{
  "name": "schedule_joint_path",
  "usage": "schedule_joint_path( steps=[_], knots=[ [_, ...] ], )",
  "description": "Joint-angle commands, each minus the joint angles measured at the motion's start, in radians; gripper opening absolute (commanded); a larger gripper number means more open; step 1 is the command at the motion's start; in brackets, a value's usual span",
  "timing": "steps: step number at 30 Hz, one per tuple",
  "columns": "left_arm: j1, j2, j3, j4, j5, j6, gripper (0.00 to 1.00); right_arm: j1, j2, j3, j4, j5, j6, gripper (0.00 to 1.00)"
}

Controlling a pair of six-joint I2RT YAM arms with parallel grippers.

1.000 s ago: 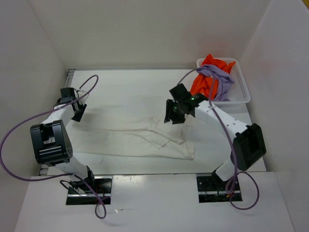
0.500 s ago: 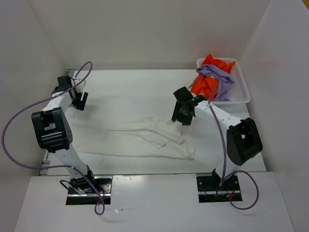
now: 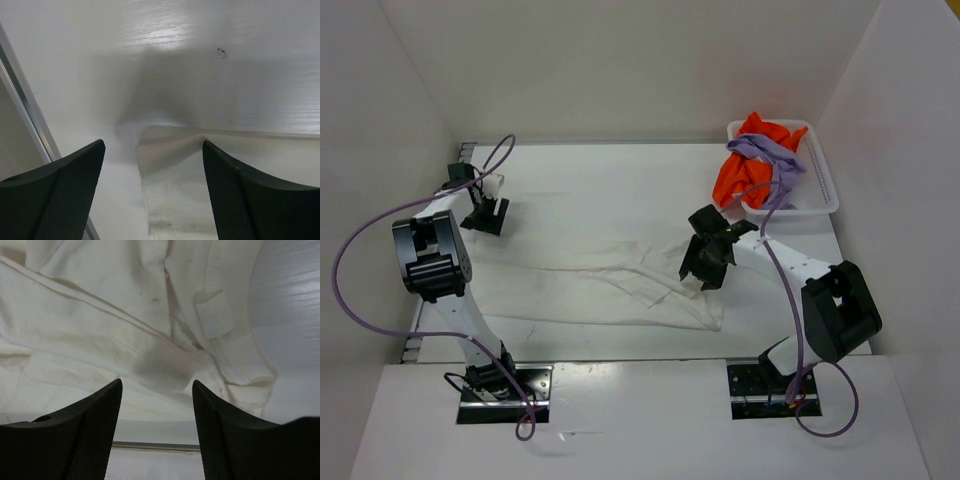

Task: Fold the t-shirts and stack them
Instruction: Fold the other side of the tshirt into a rectangle

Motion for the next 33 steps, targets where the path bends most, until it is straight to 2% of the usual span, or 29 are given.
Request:
schedule_joint_path(
  steps=[1, 5, 7, 8, 11, 12, 16, 21, 27, 29, 31, 33],
  knots=[
    [-0.002, 0.016, 0.030, 0.024, 0.007, -0.039, 0.86, 0.006, -0.012, -0.015, 0.037, -0.041, 0.015, 0.64],
    [-0.002, 0.037, 0.042, 0.024, 0.027, -0.039, 0.86, 0.006, 0.006, -0.035, 0.062, -0.074, 0.015, 0.64],
    [-0.002, 0.051, 0.051, 0.014, 0.027, -0.030, 0.81, 0.006, 0.024, -0.035, 0.071, -0.083, 0.006, 0.64],
    [-0.002, 0.061, 0.051, 0.014, 0.027, -0.030, 0.69, 0.006, 0.038, -0.035, 0.083, -0.092, -0.003, 0.64],
    [-0.002, 0.062, 0.029, 0.014, 0.027, -0.019, 0.51, 0.006, 0.048, -0.024, 0.083, -0.092, -0.003, 0.64],
    [-0.002, 0.062, 0.028, 0.014, 0.016, -0.019, 0.40, 0.006, 0.048, -0.024, 0.083, -0.101, -0.003, 0.64],
    [-0.002, 0.052, 0.007, 0.014, 0.007, -0.010, 0.15, 0.006, 0.067, -0.033, 0.064, -0.111, -0.012, 0.64],
    [-0.002, 0.029, -0.030, 0.014, 0.007, 0.000, 0.15, 0.006, 0.069, -0.055, 0.097, -0.158, -0.022, 0.64],
    [-0.002, 0.011, -0.060, 0.014, -0.002, 0.009, 0.15, 0.006, 0.171, 0.048, 0.128, -0.146, -0.069, 0.64],
    [-0.002, 0.000, -0.061, 0.014, -0.011, 0.009, 0.15, 0.006, 0.192, 0.059, 0.128, -0.146, -0.078, 0.61],
    [-0.002, -0.009, -0.061, 0.014, -0.011, 0.018, 0.15, 0.006, 0.192, 0.070, 0.137, -0.146, -0.078, 0.56],
    [-0.002, -0.009, -0.070, 0.014, -0.011, 0.018, 0.15, 0.006, 0.183, 0.079, 0.125, -0.135, -0.078, 0.31]
  ],
)
